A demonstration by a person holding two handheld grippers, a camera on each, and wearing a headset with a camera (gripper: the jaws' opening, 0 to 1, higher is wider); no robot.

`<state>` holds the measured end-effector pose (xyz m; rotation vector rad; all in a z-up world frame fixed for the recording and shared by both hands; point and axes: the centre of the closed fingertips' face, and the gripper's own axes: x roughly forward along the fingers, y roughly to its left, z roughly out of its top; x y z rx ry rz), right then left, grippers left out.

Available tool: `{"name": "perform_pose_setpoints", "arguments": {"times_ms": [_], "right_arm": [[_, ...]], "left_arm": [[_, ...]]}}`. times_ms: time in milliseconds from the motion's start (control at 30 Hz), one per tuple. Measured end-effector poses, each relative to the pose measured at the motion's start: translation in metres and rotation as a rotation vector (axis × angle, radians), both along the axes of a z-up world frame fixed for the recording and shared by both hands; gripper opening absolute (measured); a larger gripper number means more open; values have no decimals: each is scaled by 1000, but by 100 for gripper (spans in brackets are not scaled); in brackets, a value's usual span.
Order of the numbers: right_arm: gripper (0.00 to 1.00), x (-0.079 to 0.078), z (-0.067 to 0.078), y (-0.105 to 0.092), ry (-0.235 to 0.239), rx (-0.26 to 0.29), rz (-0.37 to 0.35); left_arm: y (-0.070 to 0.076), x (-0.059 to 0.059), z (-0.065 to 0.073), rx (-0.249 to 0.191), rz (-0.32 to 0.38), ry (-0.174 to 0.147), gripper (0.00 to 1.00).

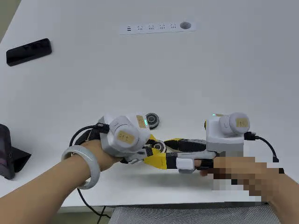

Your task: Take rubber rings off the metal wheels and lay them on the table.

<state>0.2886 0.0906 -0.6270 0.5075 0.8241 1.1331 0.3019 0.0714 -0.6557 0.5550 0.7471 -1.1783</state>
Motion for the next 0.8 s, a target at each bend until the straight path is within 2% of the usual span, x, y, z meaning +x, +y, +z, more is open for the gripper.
{"name": "perform_pose_setpoints", "arguments": {"times_ms": [267,400,433,467,500,567,700,800], "right_arm": [[74,-3,0,0,-9,-17,9],[74,-3,-4,-2,-18,-50,27],[74,-13,-11,-6,38,-96,58],[75,-14,-9,0,11,-70,59],[76,-11,-10,1,-17,-70,64],[77,-13,-9,0,11,-66,69],[72,-11,-8,-3,22,-53,61],[74,-11,-6,-2,26,-48,58]], "left_arm": [[0,0,0,2,1,0,13],[0,0,0,2,0,0,13],[0,0,0,2,1,1,13],[-1,0,0,1,0,1,13],[0,-1,0,1,0,1,13],[-1,-1,1,1,-1,2,13],[-1,0,1,0,-1,1,13],[-1,0,0,-1,2,1,13]]}}
